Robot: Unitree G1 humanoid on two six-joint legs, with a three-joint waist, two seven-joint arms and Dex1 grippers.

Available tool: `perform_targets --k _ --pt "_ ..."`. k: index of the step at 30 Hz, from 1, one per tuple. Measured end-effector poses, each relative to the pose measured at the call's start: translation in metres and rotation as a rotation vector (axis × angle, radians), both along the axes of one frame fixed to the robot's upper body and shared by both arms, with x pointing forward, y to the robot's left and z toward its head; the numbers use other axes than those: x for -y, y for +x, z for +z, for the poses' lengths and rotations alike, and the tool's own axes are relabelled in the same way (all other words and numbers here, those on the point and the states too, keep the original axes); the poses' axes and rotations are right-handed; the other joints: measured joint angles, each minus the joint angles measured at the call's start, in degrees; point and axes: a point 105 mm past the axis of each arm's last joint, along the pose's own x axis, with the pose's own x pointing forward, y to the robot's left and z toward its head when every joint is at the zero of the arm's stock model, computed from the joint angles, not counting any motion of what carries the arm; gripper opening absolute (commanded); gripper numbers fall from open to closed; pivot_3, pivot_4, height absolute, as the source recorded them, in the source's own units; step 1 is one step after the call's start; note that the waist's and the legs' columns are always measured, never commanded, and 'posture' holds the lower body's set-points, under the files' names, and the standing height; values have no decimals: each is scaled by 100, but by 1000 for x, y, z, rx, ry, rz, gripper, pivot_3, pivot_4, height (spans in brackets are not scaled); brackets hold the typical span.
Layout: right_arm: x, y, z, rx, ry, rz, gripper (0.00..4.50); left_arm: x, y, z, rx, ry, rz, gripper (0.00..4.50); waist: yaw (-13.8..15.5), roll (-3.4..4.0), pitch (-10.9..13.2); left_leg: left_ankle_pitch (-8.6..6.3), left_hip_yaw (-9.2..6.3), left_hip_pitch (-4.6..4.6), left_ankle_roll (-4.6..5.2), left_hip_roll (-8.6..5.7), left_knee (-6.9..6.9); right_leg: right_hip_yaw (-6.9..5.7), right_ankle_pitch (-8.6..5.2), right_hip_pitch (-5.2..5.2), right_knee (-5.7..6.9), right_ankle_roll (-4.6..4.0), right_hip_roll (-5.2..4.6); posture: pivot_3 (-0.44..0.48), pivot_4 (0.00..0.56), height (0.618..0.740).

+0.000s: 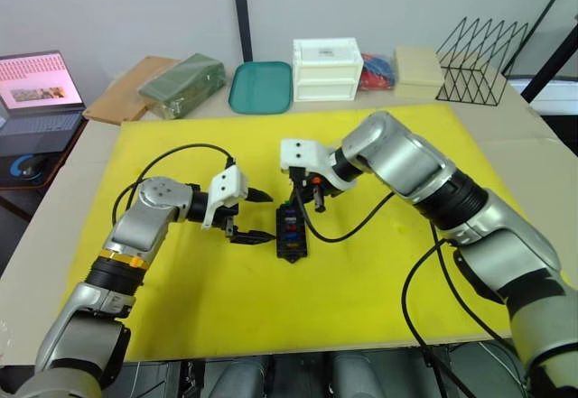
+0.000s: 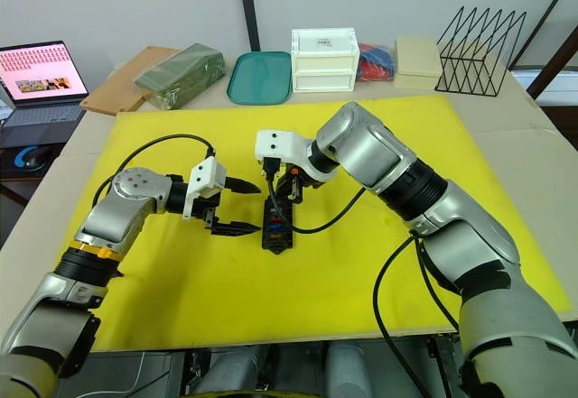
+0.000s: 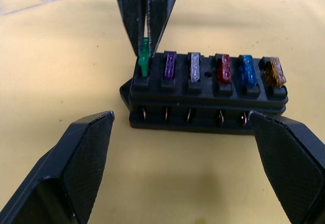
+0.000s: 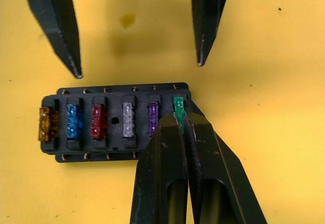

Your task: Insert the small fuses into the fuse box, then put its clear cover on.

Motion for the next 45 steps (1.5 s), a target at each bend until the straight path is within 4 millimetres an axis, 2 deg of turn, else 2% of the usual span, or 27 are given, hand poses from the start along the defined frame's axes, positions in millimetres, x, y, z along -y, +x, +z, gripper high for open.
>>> perform_targets --k 38,43,45 --pt "0 3 -12 33 -42 48 0 1 3 -2 26 2 30 4451 0 0 0 0 0 0 0 0 2 0 0 0 2 0 0 0 150 740" --pt "1 5 -11 49 -48 45 1336 1 3 -2 27 2 30 4500 0 0 0 0 0 0 0 0 3 0 0 0 2 0 0 0 150 740" --pt "2 5 -10 42 -40 33 1336 1 3 -2 27 2 31 4500 0 0 0 0 0 0 0 0 3 0 0 0 2 0 0 0 150 740"
